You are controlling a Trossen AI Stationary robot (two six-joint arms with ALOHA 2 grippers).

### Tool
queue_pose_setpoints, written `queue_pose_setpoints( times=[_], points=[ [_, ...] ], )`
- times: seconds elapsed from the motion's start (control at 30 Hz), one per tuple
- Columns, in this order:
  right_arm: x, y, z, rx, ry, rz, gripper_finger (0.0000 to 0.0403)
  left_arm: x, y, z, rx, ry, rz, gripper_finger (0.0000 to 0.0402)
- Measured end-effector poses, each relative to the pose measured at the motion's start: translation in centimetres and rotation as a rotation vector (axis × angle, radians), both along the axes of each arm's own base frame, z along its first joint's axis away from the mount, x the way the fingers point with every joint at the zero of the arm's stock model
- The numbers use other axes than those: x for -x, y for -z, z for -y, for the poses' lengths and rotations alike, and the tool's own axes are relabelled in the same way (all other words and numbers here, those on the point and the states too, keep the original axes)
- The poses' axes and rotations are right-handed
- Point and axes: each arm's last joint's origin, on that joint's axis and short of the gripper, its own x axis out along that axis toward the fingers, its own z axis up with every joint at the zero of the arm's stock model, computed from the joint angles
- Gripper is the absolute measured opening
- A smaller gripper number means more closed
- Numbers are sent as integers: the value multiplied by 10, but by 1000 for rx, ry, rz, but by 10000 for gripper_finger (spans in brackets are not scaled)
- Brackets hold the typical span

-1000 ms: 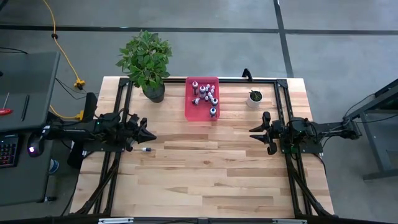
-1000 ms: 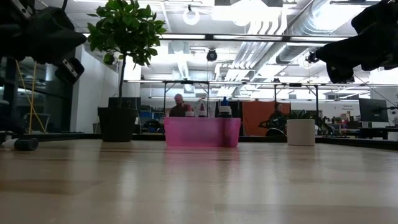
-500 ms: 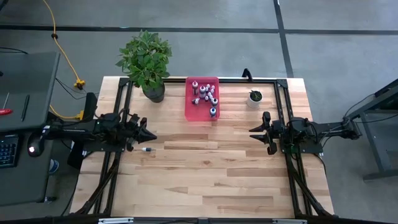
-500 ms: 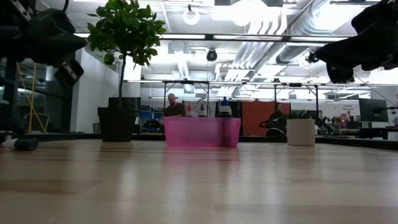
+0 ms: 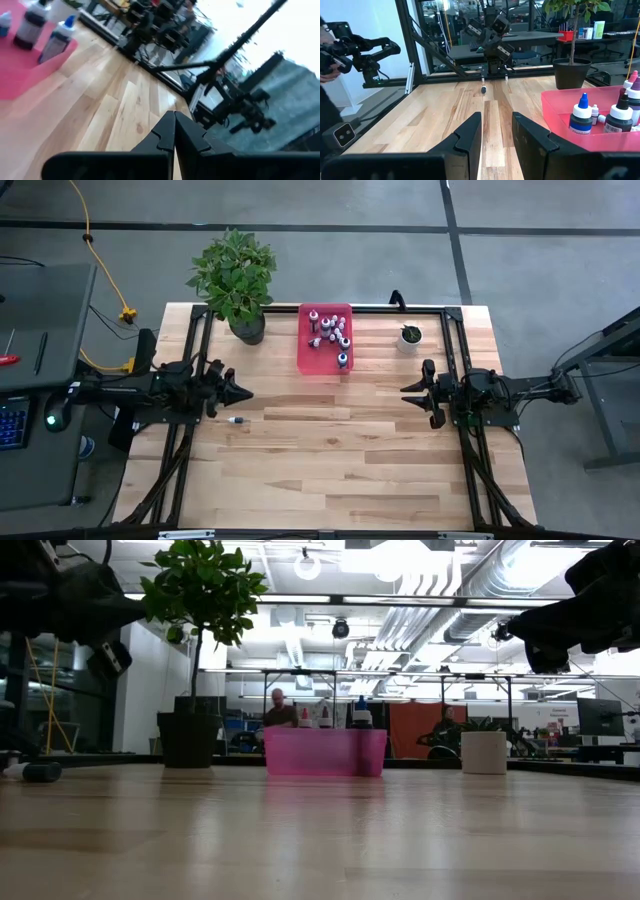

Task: Pick & Place food coloring
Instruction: Put the black food coloring bottle into the pink bin

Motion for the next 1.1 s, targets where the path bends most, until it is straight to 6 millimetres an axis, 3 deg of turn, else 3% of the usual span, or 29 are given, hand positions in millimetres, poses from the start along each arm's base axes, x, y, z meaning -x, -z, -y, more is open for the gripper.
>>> queue_pose_setpoints(
  times=[0.13, 0.4, 0.63, 0.87, 1.1],
  points=[
    [0, 0, 0, 0, 0, 0, 99, 0, -3, 0, 94, -8, 23, 0],
    [0, 0, 0, 0, 0, 0, 99, 6, -31, 3, 78, 128, 315, 0],
    [0, 0, 0, 0, 0, 0, 99, 14, -51, 3, 51, 145, 507, 0],
    [0, 0, 0, 0, 0, 0, 98, 27, -92, 2, -73, 73, 476, 20],
    [0, 0, 0, 0, 0, 0, 98, 48, -146, -3, -224, -119, 235, 82]
  ],
)
